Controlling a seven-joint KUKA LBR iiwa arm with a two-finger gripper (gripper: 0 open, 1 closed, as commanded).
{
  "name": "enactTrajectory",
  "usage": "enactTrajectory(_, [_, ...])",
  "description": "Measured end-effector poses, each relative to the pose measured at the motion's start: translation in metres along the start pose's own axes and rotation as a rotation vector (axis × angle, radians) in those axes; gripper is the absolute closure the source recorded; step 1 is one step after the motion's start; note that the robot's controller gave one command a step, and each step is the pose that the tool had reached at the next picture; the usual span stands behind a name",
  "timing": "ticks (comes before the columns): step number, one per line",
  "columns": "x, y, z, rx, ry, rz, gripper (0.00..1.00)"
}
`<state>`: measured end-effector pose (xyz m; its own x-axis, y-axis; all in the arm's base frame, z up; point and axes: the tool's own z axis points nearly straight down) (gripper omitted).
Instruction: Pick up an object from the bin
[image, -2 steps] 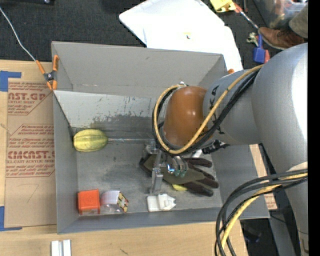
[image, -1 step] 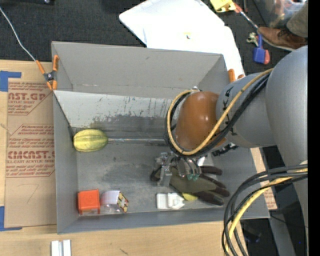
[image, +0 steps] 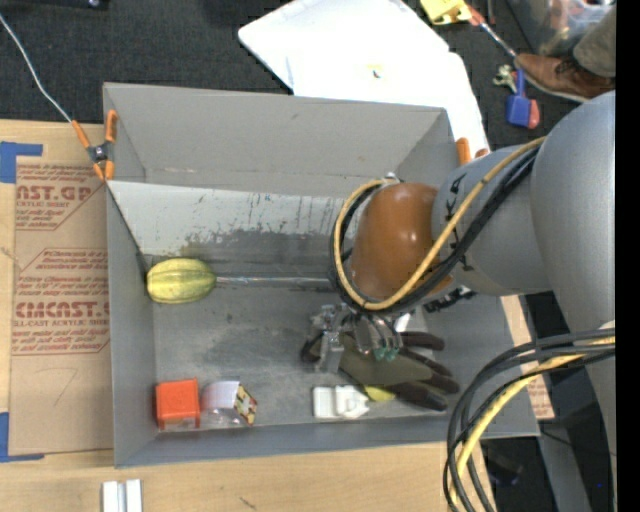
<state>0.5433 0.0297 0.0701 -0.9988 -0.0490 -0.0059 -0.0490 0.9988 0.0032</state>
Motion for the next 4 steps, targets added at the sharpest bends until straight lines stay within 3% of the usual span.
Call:
enactTrajectory(1, [0.002,-0.004,-0.084,0.0,0.004,0.027,1.0])
enactTrajectory(2, [-0.002,0.0,-0.072,-0.001,-0.007,0.052,1.0])
enactTrajectory(3, [0.004,-0.008,-0.124,0.0,0.007,0.046,1.0])
enactTrajectory(4, [-0.003,0.004,-0.154,-0.003,-0.011,0.069,1.0])
